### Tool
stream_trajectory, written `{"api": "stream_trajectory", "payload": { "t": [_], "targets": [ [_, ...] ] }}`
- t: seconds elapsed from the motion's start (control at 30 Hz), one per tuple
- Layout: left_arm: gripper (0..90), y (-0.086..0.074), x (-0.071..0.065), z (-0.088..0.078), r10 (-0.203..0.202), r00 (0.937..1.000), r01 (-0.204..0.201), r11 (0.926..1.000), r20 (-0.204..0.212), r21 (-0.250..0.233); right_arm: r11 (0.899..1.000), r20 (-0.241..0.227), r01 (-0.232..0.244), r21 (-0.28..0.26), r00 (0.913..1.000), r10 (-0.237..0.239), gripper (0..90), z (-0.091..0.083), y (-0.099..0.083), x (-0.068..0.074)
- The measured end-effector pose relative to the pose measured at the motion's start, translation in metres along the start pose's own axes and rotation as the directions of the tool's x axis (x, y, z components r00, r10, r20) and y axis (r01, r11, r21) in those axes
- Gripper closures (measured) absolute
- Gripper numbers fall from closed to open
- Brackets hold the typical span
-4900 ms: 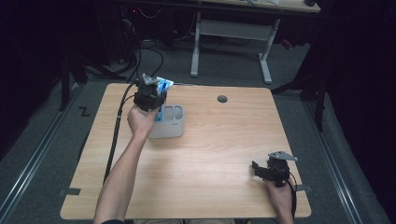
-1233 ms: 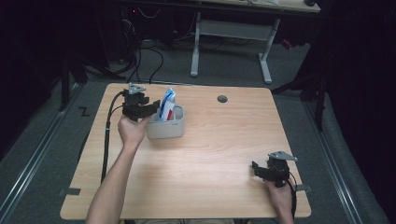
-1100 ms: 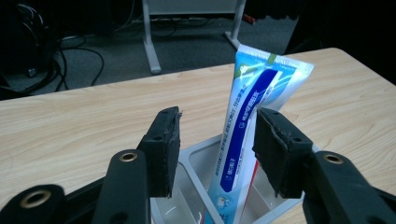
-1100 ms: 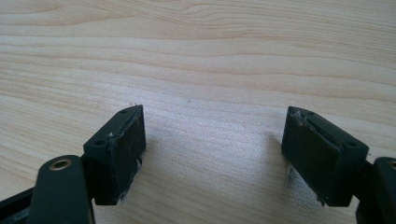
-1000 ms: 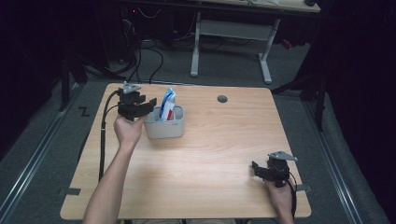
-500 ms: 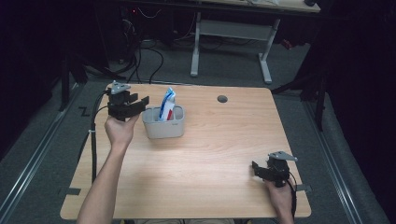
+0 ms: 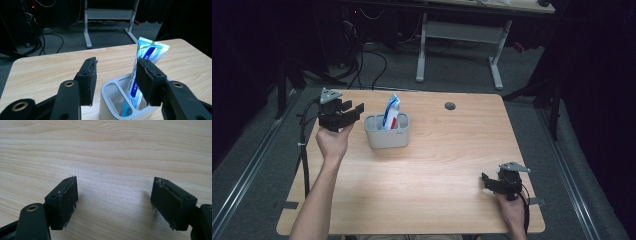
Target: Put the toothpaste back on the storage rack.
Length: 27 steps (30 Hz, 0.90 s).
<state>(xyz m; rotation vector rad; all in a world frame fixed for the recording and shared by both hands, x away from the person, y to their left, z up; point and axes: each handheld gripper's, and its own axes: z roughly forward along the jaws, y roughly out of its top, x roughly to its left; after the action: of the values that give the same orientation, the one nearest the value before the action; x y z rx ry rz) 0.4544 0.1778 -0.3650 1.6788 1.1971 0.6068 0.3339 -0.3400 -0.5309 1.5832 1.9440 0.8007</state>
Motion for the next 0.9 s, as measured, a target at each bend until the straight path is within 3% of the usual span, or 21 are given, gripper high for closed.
{"api": "stream_trajectory", "payload": {
  "t": [0.53,0.9],
  "targets": [
    [51.7,-0.001,0.003,-0.019,0.028,0.9992,-0.029,0.9994,-0.028,-0.02,1.0,0.0,0.002,-0.004,1.0,-0.002,21.6,0.0,0.0,0.0],
    [51.9,-0.007,0.007,-0.032,0.019,0.9994,-0.02,0.9993,-0.029,-0.032,1.0,-0.002,0.004,-0.002,1.0,-0.004,21.6,0.0,0.0,0.0]
  ]
}}
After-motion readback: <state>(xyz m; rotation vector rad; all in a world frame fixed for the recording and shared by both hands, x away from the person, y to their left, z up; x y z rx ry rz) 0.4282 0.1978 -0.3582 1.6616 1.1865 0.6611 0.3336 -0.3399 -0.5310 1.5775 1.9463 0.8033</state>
